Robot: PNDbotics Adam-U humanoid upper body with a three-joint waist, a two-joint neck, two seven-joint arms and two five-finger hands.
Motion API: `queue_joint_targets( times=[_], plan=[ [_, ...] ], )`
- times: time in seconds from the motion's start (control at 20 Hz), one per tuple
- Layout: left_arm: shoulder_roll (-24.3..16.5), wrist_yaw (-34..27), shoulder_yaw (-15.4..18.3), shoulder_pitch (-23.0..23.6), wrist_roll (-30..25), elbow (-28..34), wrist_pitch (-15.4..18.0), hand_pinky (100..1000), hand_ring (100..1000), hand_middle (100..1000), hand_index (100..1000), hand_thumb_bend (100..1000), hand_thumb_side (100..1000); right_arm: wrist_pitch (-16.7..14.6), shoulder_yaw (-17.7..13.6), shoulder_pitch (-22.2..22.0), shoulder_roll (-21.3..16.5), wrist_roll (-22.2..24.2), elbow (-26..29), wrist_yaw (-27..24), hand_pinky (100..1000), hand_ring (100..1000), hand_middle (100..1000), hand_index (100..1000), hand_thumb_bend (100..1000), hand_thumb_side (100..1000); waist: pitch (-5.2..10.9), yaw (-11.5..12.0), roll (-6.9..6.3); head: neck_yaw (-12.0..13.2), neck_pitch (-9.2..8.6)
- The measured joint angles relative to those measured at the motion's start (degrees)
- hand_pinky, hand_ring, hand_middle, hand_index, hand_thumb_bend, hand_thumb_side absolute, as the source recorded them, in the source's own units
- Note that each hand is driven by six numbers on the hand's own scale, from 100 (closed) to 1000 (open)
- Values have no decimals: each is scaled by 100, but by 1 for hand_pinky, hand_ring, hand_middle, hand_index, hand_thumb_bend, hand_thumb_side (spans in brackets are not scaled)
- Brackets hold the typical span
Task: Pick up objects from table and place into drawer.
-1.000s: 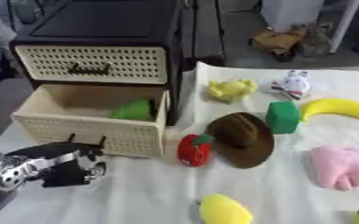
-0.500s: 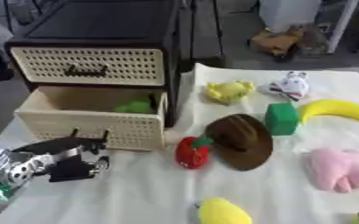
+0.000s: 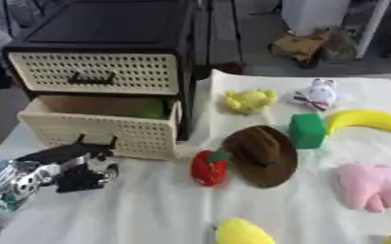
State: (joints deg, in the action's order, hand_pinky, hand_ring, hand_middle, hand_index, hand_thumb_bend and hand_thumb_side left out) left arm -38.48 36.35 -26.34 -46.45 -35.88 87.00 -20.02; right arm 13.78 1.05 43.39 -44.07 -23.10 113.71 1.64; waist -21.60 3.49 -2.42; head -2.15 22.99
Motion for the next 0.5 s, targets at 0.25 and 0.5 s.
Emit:
queue_joint_targets(
  times=[0.25, 0.5],
  plan=[
    [73, 107, 21, -61, 166, -107, 127, 452, 670, 920, 1000, 100, 1000, 2, 0, 1, 1, 1, 0, -2, 347, 564, 502, 707, 116, 853, -18, -35, -3, -1, -32],
    [168, 222, 102, -173, 373, -353, 262, 451, 666, 877, 1000, 100, 1000, 2, 0, 1, 4, 2, 0, -6, 347, 563, 501, 707, 117, 855, -33, -64, -18, -1, -56]
  ],
)
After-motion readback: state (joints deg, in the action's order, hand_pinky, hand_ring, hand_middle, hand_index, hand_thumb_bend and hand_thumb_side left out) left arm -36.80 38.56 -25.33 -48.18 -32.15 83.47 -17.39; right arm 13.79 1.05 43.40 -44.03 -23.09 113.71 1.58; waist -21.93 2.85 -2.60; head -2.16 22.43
